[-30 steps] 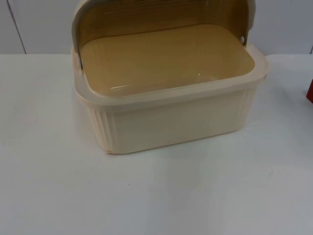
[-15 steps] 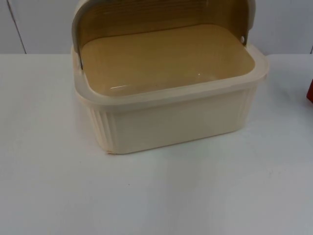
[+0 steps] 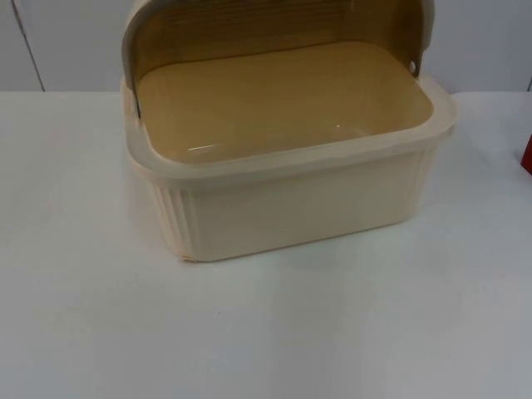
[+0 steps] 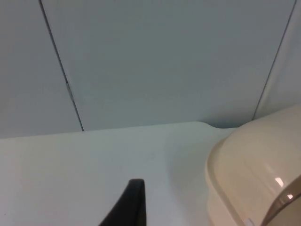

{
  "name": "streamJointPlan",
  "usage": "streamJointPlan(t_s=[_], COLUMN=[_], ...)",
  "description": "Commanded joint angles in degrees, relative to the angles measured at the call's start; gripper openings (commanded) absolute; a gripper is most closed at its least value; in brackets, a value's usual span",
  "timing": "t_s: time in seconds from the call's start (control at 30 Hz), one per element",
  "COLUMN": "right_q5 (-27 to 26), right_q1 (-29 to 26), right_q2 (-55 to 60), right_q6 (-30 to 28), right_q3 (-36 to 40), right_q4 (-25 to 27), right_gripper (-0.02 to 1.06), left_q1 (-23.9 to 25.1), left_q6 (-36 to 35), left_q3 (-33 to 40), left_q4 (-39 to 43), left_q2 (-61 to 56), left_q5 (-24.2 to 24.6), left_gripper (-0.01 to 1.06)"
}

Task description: Open the box lid with the left hand, place the block into the box with the right hand, then close the box lid with the left hand.

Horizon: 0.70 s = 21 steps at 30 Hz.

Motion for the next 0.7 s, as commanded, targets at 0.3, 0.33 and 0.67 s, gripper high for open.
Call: streamJointPlan(t_s=[0.3,0.33,0.67], right_q5=[-9.72,-10.15,-11.97], right_q1=[4.54,4.71,5.02], right_q2=[13.81,14.58,20.67], right_q6=[-0.28,-0.03,-2.20], right_q3=[-0.48,-0.48,-0.48], right_q4=[0.24,0.24,0.11], right_gripper=[1.05,1.05,1.05], left_q1=[-0.06,-0.06,-0.06], left_q6=[-0.02,-0.02,-0.02], left_q3=[-0.26,-0.26,-0.26], left_q4=[0.60,0.63,2.00], left_q2=[-0.15,-0.11,-0.11], left_q5=[0.34,0.83,2.22], left_gripper=[1.03,1.03,1.03])
